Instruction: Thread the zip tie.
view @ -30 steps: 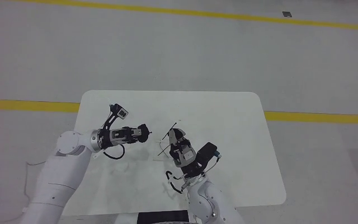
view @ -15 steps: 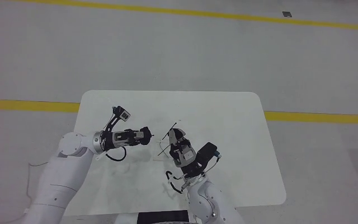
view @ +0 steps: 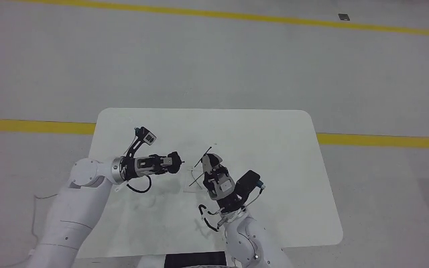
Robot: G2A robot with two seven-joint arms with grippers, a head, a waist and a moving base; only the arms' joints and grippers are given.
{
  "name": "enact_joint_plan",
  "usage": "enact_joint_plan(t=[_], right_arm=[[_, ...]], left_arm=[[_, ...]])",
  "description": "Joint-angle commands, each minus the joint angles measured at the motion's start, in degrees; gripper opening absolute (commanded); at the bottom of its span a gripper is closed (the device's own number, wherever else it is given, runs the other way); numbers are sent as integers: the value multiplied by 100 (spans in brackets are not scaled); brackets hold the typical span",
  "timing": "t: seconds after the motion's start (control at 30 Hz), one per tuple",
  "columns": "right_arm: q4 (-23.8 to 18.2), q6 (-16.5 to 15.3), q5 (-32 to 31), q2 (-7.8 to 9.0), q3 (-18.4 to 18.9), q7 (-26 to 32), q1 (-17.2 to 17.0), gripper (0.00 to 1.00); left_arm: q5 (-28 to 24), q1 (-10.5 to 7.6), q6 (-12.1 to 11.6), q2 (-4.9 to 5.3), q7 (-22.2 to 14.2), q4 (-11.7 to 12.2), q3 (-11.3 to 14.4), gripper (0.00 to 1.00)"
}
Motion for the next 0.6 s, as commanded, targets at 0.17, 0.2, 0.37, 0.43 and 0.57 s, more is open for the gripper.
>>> enact_joint_plan(t=[0.17, 0.2, 0.37, 0.43, 0.57], right_arm=[[0, 0, 0, 0, 0, 0, 0, 0], [-6, 45, -28, -1, -4, 35, 30, 0], [15, 431, -365, -41, -216, -300, 130, 0], [65, 525, -457, -57, -309, -429, 161, 0], [162, 689, -707, -77, -437, -744, 229, 0]], left_arm=[[0, 0, 0, 0, 0, 0, 0, 0], [0, 0, 0, 0, 0, 0, 0, 0], [0, 0, 0, 0, 0, 0, 0, 0], [0, 0, 0, 0, 0, 0, 0, 0], [0, 0, 0, 0, 0, 0, 0, 0]])
